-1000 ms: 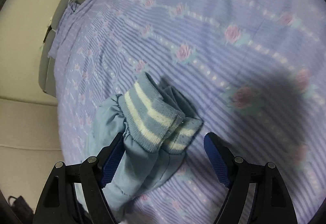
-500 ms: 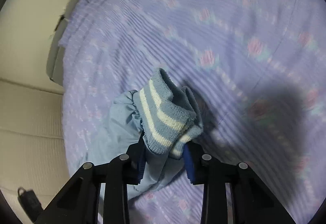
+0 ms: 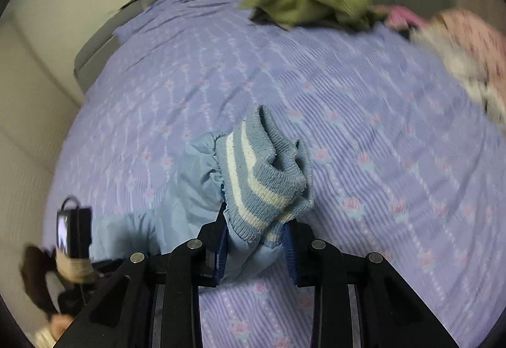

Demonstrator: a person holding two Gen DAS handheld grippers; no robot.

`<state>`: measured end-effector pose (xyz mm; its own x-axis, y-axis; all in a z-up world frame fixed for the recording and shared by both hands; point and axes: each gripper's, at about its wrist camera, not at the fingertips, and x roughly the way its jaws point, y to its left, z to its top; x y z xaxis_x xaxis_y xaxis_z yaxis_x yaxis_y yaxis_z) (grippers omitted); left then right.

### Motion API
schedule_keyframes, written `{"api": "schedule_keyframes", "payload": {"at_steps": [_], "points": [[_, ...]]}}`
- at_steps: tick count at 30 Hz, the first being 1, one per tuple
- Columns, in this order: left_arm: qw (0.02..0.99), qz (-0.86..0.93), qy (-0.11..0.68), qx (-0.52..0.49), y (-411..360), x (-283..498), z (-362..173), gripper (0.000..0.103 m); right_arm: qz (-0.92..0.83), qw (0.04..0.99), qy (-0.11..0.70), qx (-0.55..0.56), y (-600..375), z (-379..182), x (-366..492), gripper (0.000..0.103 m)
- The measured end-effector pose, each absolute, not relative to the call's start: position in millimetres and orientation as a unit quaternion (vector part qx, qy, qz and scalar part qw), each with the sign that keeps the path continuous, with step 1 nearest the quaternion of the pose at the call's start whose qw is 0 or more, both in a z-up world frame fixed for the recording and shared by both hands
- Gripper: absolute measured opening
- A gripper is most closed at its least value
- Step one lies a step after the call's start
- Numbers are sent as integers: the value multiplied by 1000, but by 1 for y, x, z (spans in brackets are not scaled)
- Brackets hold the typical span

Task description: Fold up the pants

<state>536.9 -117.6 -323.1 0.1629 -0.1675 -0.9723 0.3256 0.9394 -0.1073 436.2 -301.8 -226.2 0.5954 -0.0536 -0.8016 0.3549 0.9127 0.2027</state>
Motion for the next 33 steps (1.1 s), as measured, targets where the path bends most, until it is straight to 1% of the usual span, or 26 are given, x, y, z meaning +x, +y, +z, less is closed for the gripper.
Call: {"api": "schedule_keyframes", "payload": {"at_steps": [1,4,6,11,13,17,22,25,26,27,31,32,33], "points": [[773,-157,613,48,-108,534,-308,29,-110,882,429,161,-293,-218,437,31],[816,-131,563,14,-59,515,-255,37,-91,895,417,129,-264,-191,440,31],[834,-118,539,8,-24,500,-230,37,-81,904,410,94,-238,-177,445,31],[851,-82,519,-9,56,469,-202,38,-27,915,402,29,-155,-160,457,31],[853,-69,517,-19,81,458,-200,38,-3,916,402,2,-115,-162,466,31],[849,-40,525,-47,128,439,-210,37,46,907,417,-48,-37,-184,486,31],[840,-16,538,-66,172,414,-226,37,70,876,453,-149,45,-233,506,31],[837,-3,544,-68,189,407,-235,37,84,856,476,-184,70,-260,512,36],[837,1,543,-68,193,406,-236,37,96,851,481,-186,75,-264,511,40],[836,6,544,-69,199,406,-238,37,107,849,484,-185,78,-267,511,45],[836,14,542,-77,214,407,-237,38,165,831,508,-157,86,-273,510,53],[837,15,541,-76,215,409,-236,39,170,830,510,-152,86,-272,509,55],[839,16,539,-74,216,412,-235,41,179,828,513,-143,86,-270,508,56]]}}
